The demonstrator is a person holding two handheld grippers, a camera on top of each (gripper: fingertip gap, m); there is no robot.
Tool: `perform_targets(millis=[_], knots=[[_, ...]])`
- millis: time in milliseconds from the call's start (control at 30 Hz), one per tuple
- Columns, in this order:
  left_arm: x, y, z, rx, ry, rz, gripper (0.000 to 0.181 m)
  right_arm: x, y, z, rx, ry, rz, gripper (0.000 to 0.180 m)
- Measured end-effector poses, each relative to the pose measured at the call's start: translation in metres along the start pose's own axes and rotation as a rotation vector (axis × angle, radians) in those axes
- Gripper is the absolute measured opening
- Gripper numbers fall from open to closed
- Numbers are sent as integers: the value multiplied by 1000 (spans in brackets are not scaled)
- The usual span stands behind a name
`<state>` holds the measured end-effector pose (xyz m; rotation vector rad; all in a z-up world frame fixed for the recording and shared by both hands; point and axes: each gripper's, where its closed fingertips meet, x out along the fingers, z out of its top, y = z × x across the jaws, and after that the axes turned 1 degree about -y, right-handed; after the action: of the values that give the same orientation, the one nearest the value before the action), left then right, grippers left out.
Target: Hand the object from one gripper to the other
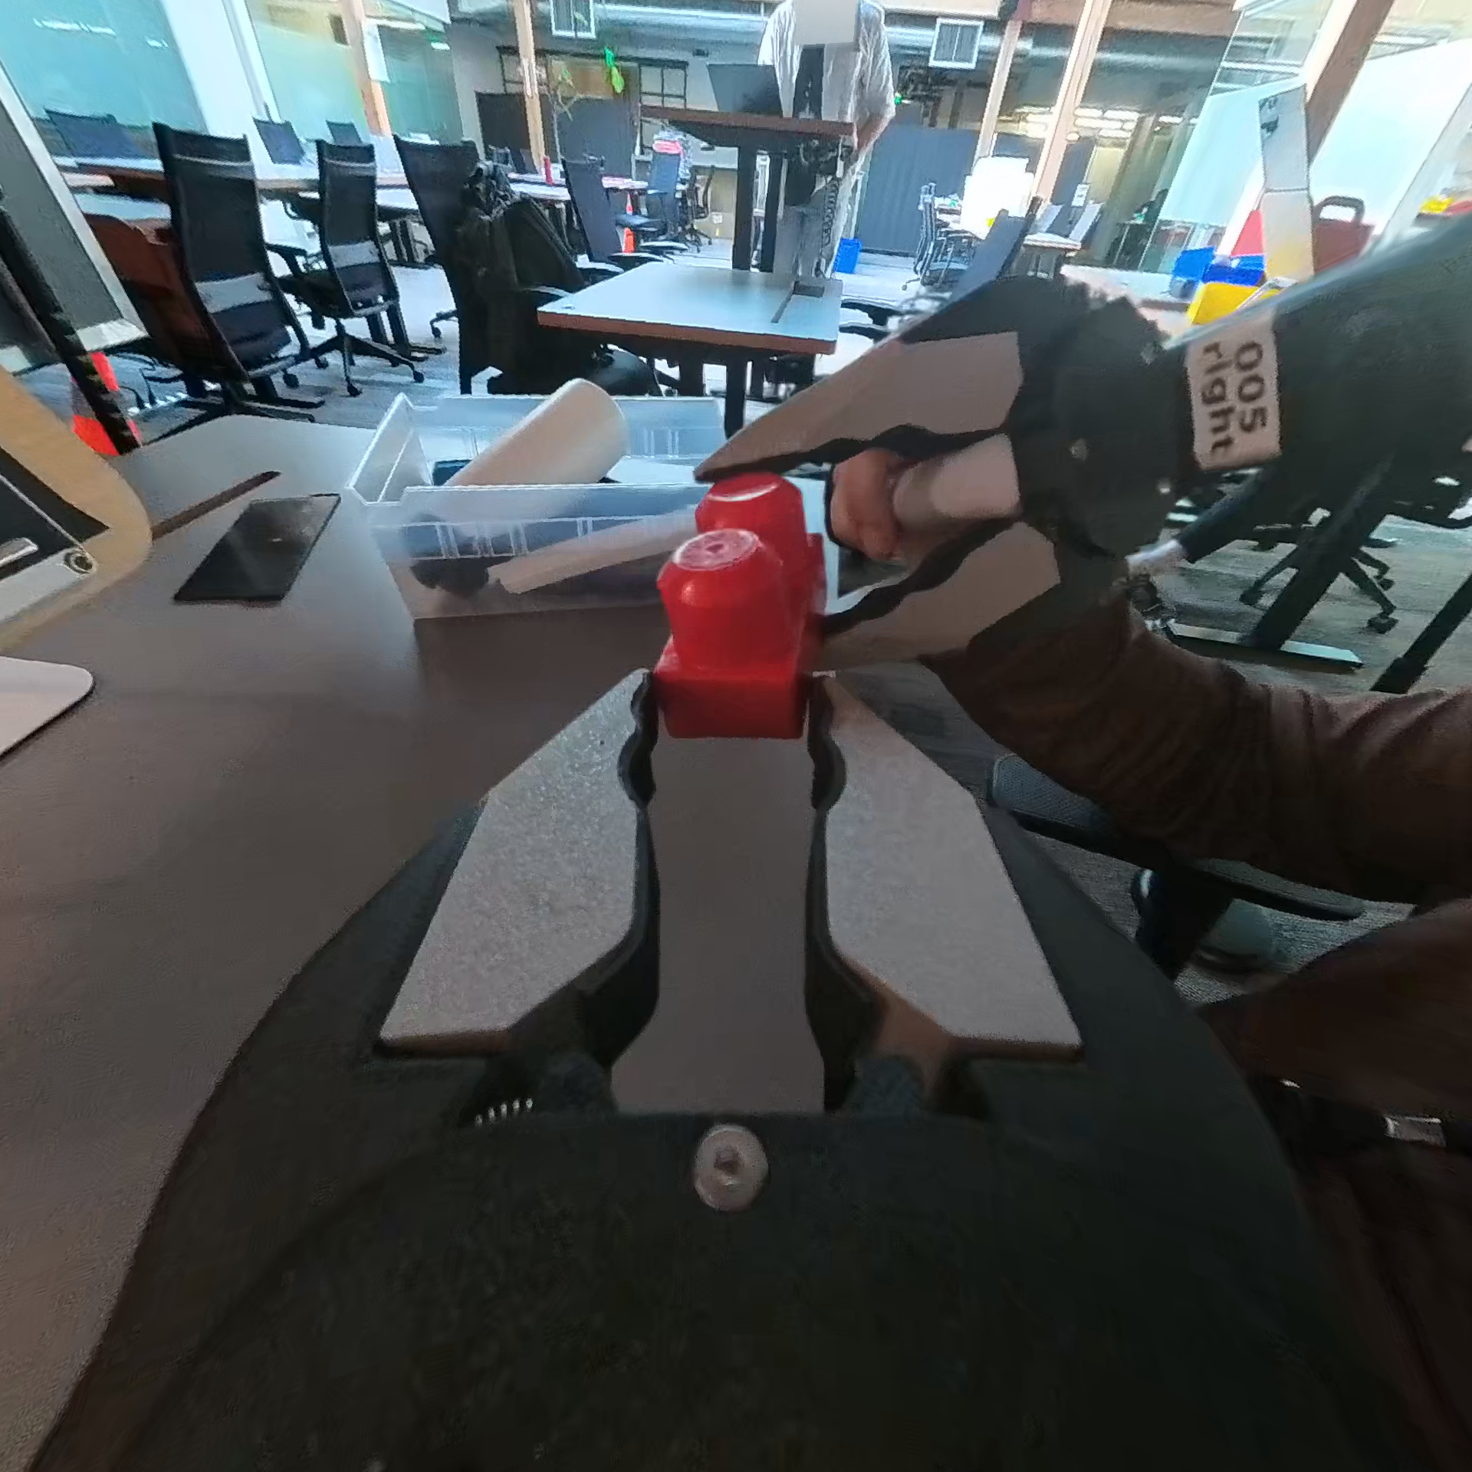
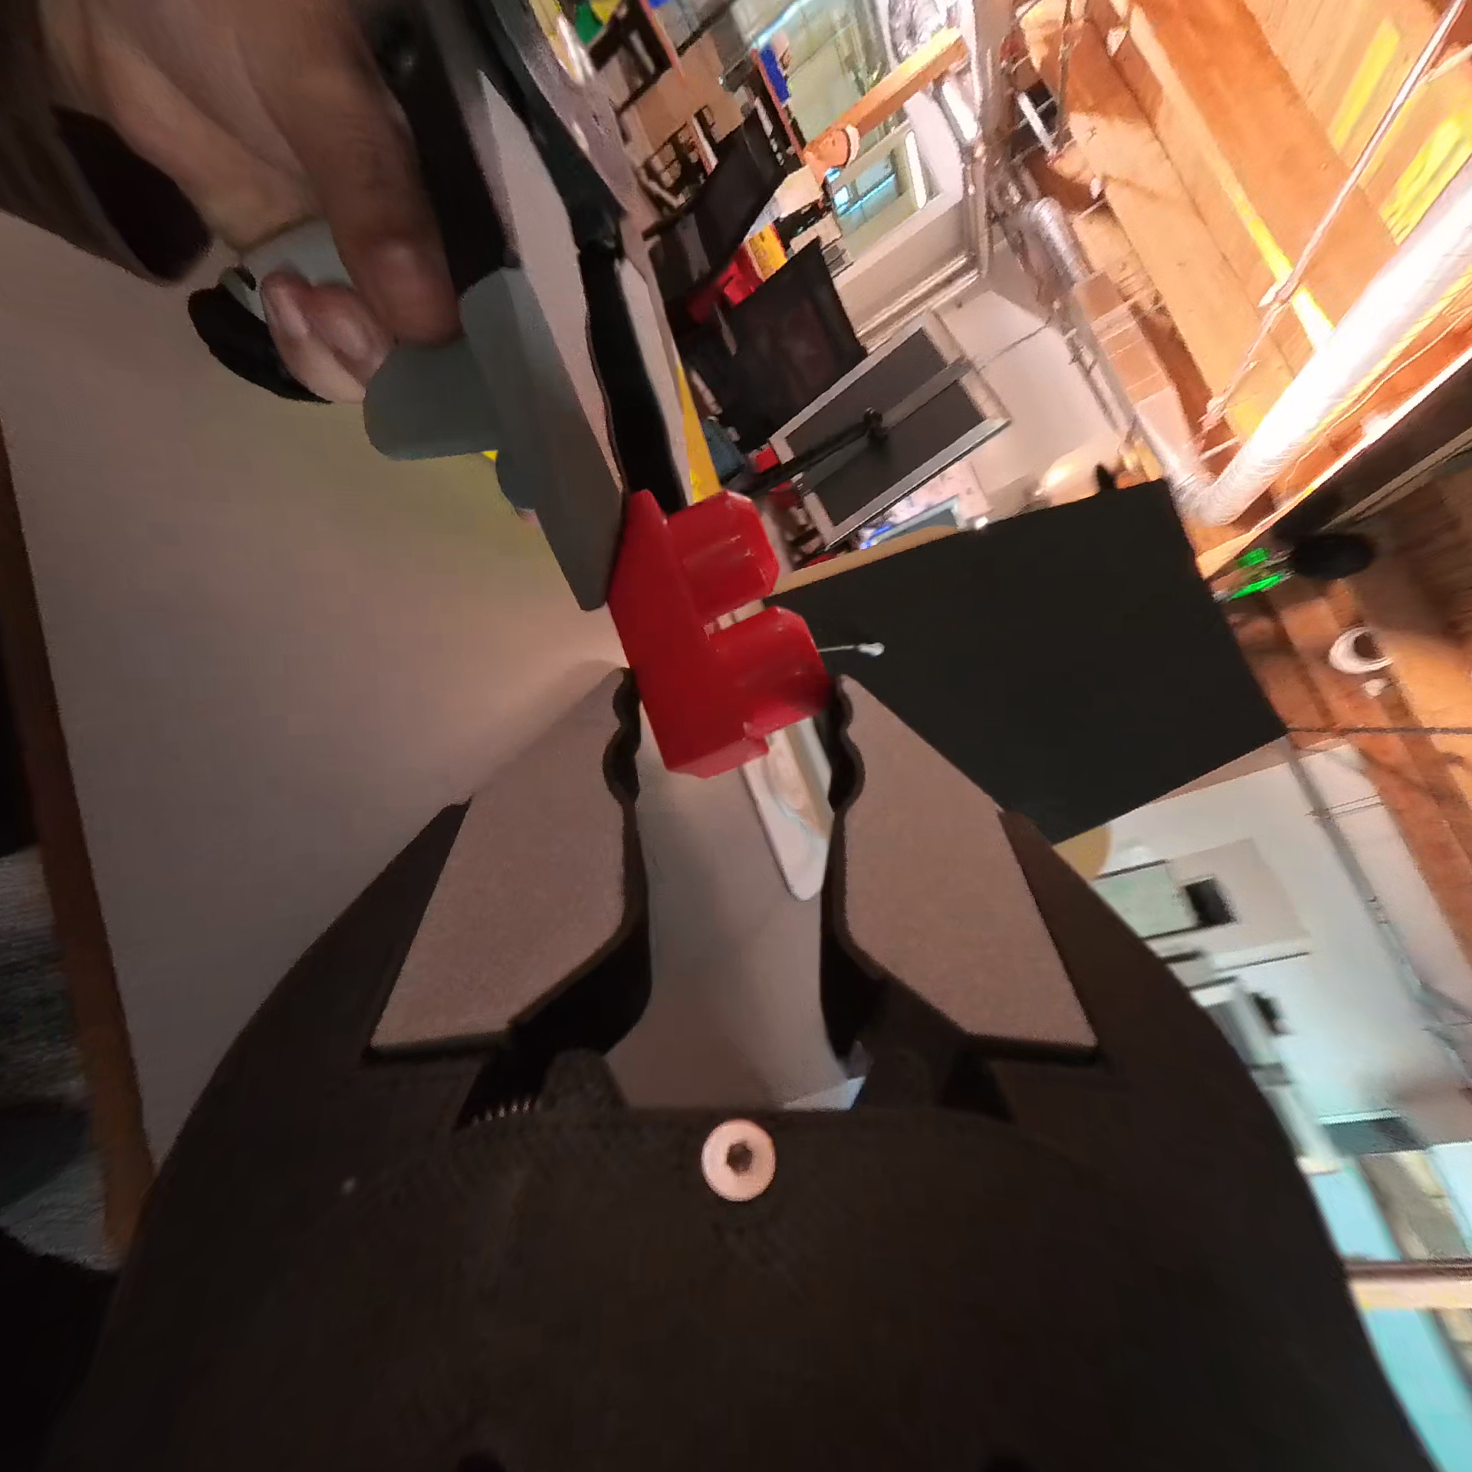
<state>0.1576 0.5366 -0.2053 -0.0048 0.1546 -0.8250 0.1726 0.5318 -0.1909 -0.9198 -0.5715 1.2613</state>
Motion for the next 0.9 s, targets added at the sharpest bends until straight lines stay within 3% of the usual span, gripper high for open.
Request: perform_targets(millis=[133,200,333,500,667,767,900], knots=[[-5,16,2,72,5,113,31,10,-8,-24,332,29,83,43],[-9,24,0,131,20,170,45,16,-1,-41,599,64,219,43],[-10,37,-9,460,114,333,65,19,9,-55,1014,51,405,43],[3,40,-24,803,202,410,67,9,27,-44,1356,-15,716,44],[14,32,-24,1055,198,455,63,7,49,-50,1393,69,837,44],[23,19,-38,1154,204,381,56,6,58,-42,1374,75,894,44],[27,22,-41,1157,229,394,45,4,63,-42,1310,100,889,43]])
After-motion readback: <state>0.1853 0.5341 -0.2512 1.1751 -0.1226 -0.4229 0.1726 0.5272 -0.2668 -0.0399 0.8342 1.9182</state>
